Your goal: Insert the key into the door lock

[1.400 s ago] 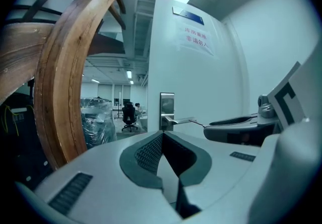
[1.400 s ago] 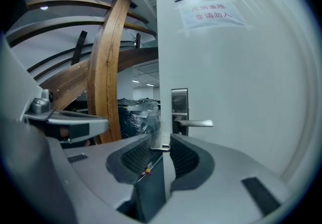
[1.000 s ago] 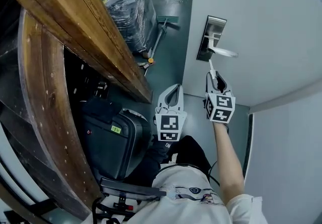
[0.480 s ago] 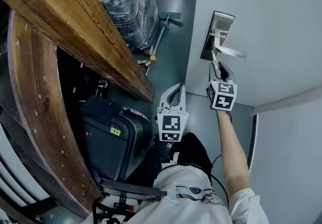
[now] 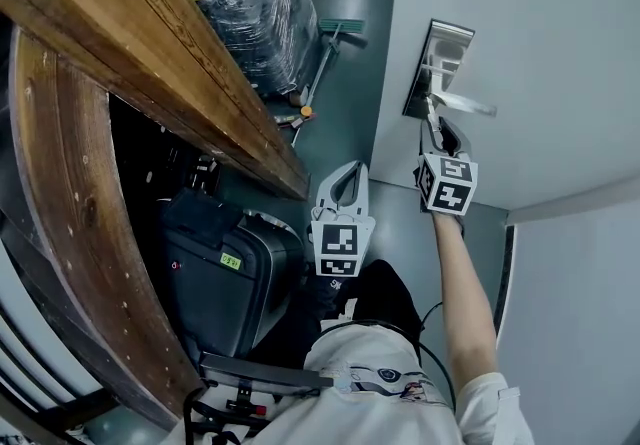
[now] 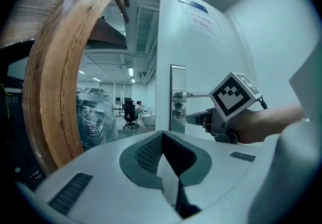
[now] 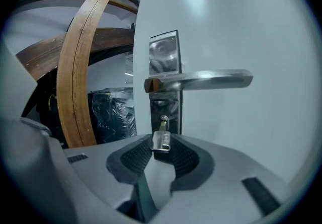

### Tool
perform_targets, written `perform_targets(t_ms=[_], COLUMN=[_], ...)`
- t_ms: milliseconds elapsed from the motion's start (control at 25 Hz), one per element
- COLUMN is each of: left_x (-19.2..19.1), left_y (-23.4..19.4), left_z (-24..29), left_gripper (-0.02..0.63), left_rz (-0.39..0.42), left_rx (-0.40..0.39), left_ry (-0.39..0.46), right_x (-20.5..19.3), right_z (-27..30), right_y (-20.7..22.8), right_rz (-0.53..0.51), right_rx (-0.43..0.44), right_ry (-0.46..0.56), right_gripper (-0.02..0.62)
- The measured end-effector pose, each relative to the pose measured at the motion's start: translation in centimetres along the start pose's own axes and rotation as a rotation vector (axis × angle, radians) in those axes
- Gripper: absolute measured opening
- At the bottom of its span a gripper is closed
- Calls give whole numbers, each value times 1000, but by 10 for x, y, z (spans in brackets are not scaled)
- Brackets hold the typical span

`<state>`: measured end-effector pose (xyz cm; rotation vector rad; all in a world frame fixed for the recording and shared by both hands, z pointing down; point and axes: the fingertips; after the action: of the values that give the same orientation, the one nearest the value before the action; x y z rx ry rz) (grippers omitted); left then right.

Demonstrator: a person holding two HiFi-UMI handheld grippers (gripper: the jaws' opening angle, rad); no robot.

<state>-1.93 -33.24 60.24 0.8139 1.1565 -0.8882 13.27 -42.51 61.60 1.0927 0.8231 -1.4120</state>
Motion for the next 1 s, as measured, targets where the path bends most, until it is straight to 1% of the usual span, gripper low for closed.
perform_targets(t_ms=[120,280,360,440,680,760,880,1000], left_x=[0,2,4,4,0,0,7,24], left_y=[0,0,0,-4,-12,-14,-15,-15], left_z=[2,4,3,3,-4,-8,-12,-21], left_gripper=[5,5,5,5,5,5,5,5], left_rz=[-4,-13,-13,-12,-10,-10,-6,-12], left_rx=[-2,-2,-1,5,30,39,45,47], left_ry=[-2,-6,-6,-6,-18,-23,-24,-30], right_x=[-1,3,4,5,10,10,15,21], right_z=[0,4,7,12,29,32,30,-6], right_y=[-1,-7,-8,-7,-1,-1,-5,-16], right_rz=[38,162,204,206,152,126,75,35], right_rx=[-32,-150,-198,-223,-245,-236,-151,-73], right_ry=[-14,-11,-5,3,27,39,53,74], right_gripper=[118,120,118,120,120,119,121,130])
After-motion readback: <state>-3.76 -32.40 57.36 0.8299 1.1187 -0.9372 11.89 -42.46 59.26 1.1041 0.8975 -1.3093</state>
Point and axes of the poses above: the fingertips, and each gripper's own axes: z forward along the fingers, y to its right, x out of its top, and after that the axes turned 5 degrees about z, right-handed
